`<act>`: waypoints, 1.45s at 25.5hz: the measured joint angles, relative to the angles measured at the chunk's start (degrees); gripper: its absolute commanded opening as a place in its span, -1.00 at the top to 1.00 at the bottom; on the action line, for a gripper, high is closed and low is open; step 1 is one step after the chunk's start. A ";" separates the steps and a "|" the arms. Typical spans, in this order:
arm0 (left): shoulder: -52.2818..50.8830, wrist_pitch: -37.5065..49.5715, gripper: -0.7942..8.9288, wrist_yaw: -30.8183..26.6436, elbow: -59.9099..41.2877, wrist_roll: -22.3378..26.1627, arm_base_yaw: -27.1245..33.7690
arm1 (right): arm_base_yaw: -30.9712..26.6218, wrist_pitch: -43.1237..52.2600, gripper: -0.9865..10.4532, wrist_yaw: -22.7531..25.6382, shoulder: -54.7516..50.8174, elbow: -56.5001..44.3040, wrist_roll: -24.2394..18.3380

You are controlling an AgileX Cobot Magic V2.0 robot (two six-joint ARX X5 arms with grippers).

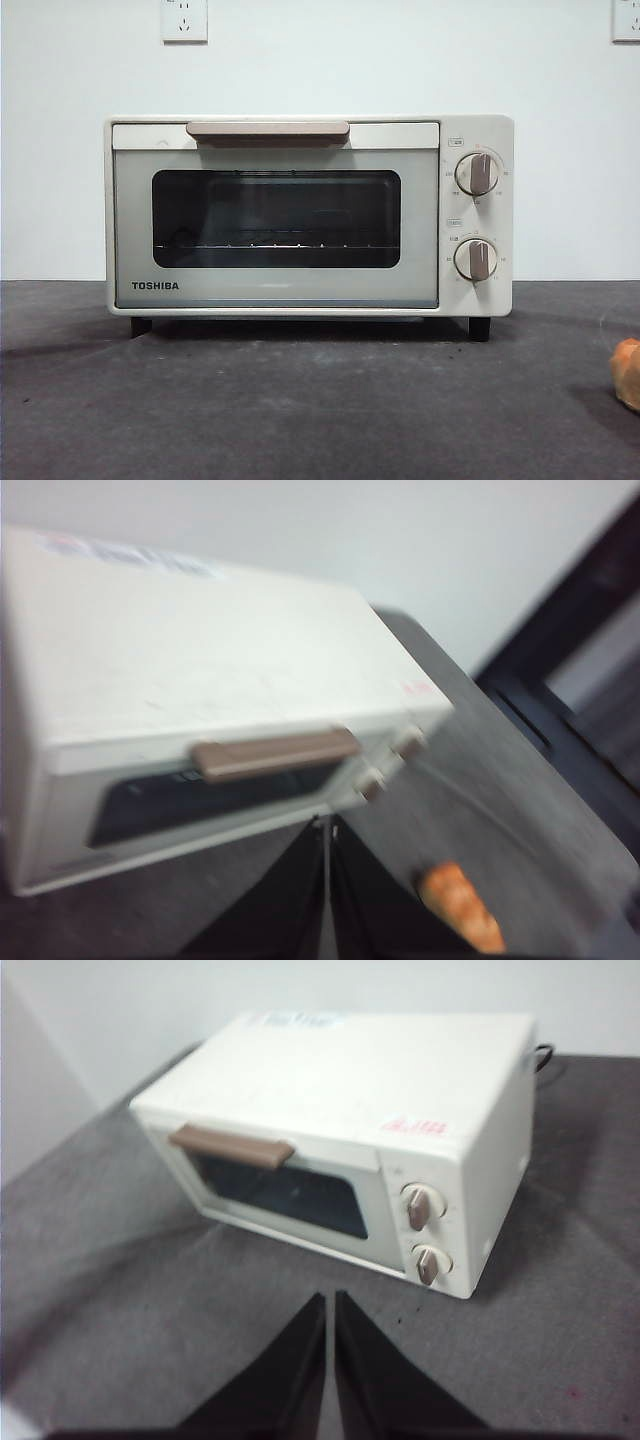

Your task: The left arm flap open the oven, the right arm pick bread and place it into oven, the left arm flap close the oven

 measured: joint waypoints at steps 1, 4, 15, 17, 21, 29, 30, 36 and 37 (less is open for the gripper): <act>1.68 -1.33 0.81 1.18 1.07 1.03 -0.37 | 0.39 -0.55 0.81 -0.04 0.79 0.55 -0.90; 4.74 -5.38 0.81 1.90 2.91 4.72 -1.16 | 1.25 -0.66 0.81 -0.85 1.99 0.85 -2.75; 7.28 -6.91 0.67 2.05 3.04 11.89 -1.84 | 1.36 -0.28 0.17 -1.36 2.23 0.85 -4.35; 7.30 -6.91 0.44 2.05 3.04 11.93 -1.84 | 1.36 -0.26 0.00 -1.38 2.23 0.85 -4.35; 7.30 -6.91 -0.22 2.05 3.04 12.31 -1.84 | 1.36 -0.26 -0.08 -1.38 2.23 0.85 -4.07; 7.32 -6.91 -0.26 2.05 3.08 12.66 -1.84 | 1.36 -0.28 -0.08 -1.38 2.23 0.85 -1.55; 7.30 -6.93 -0.26 2.08 3.10 12.66 -1.84 | 1.36 -0.33 -0.08 -1.38 2.23 0.85 -1.18; 7.32 -7.17 -0.26 2.34 3.13 12.63 -2.84 | 1.36 -6.05 -0.08 -1.20 4.42 0.98 0.79; 7.32 -7.17 -0.26 2.34 3.13 12.63 -3.02 | 1.36 -7.17 -0.08 -0.90 5.27 0.98 0.94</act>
